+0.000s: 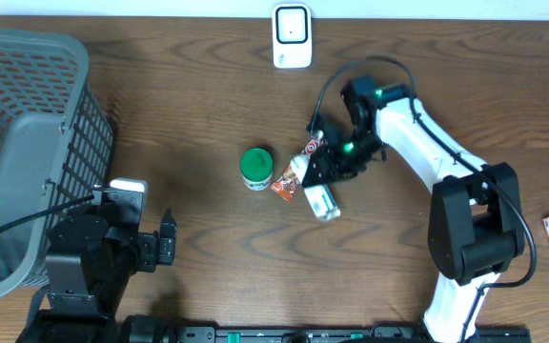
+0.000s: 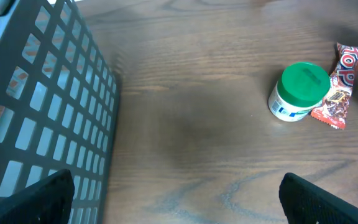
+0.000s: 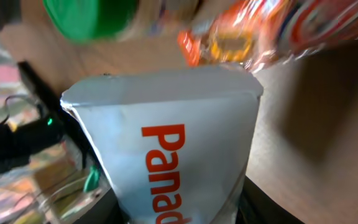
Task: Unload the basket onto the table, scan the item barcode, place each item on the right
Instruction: 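Lift the Panadol box and carry it toward the scanner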
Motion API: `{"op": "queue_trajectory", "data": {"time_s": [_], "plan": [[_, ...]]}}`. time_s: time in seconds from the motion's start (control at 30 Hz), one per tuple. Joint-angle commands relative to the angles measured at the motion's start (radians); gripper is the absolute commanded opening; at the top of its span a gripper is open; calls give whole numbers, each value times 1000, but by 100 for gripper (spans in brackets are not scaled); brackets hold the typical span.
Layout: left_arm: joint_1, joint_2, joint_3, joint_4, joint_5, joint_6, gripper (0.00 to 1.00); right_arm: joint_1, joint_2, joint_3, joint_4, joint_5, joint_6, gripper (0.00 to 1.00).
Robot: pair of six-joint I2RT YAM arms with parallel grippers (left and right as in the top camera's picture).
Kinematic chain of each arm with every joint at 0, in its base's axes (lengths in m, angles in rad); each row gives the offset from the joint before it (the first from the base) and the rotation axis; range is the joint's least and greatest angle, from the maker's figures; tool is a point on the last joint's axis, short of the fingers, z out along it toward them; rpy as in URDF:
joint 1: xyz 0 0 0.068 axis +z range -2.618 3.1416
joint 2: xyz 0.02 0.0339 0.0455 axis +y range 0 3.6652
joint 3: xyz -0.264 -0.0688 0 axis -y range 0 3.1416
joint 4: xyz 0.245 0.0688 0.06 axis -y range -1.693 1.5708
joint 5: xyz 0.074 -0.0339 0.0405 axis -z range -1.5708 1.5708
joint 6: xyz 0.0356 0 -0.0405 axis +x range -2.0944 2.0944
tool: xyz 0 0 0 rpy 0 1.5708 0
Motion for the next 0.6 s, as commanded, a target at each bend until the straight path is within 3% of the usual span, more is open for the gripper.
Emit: {"op": "queue_trajectory", "data": {"time_s": [0.0,0.27,0.5,0.57], "plan": [[-3,-6,10,0,6,10,99,-3,7,149,3,124,93,41],[-3,-6,10,-1,6,10,99,32,8,323,103,472,121,50],[-3,-6,10,-1,6,10,99,45,26,324,270,558,137,45],[-3,-6,10,-1,6,10,99,45,27,323,254,558,135,67]]}}
